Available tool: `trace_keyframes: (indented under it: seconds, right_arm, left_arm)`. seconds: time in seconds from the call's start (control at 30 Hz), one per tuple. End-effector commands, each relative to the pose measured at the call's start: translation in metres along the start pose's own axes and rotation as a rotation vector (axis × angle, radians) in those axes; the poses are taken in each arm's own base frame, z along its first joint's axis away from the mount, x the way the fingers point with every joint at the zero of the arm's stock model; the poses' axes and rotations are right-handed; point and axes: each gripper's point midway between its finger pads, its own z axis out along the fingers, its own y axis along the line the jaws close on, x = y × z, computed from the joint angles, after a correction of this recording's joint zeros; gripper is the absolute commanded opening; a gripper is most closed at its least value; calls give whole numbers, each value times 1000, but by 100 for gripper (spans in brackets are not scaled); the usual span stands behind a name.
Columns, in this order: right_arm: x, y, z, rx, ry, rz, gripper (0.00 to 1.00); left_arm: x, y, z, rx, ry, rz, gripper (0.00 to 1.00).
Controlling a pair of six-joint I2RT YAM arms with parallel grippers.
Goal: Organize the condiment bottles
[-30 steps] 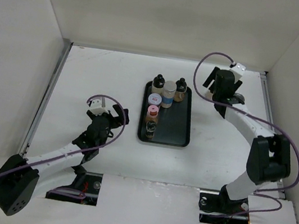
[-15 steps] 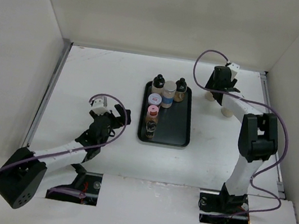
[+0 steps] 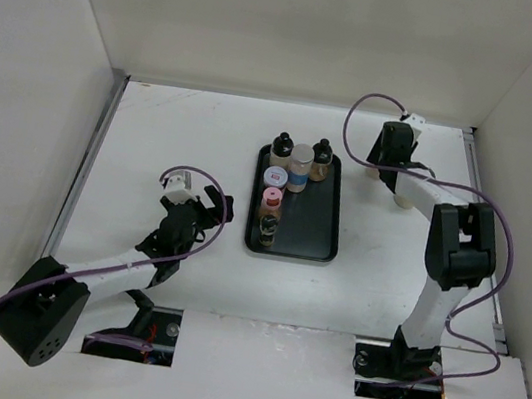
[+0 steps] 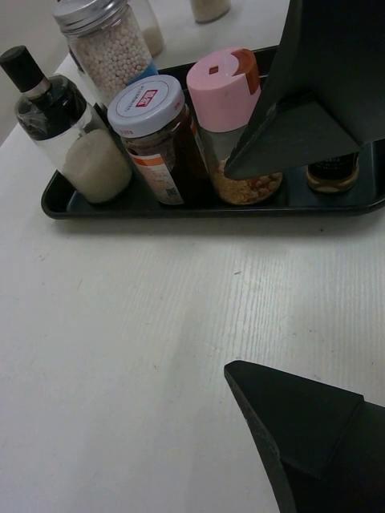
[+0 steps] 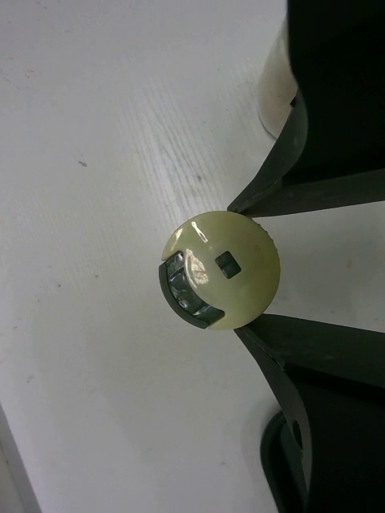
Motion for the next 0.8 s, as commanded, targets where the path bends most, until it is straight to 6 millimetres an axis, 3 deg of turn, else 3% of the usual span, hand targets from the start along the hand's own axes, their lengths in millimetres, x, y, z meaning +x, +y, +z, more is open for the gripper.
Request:
trace_keyframes:
  seconds: [0.0,0.3,0.5,0.77]
  right_arm:
    - [-38,0,-25,-32,-115,43,40]
    - [-7,11,-88,-68,-139,16,42]
    - [13,34,-153,-171,-155,-15,43]
    - [65,67,-214,-342,-88,-36,44]
  left_arm:
    - [-15,-12,1,44,-50,-40,100]
    - [-15,-15,0,60,-46,-46,100]
    - [-15,-14,0,58,-48,-48,100]
    - [-12,-15,2,57,-34,-50,100]
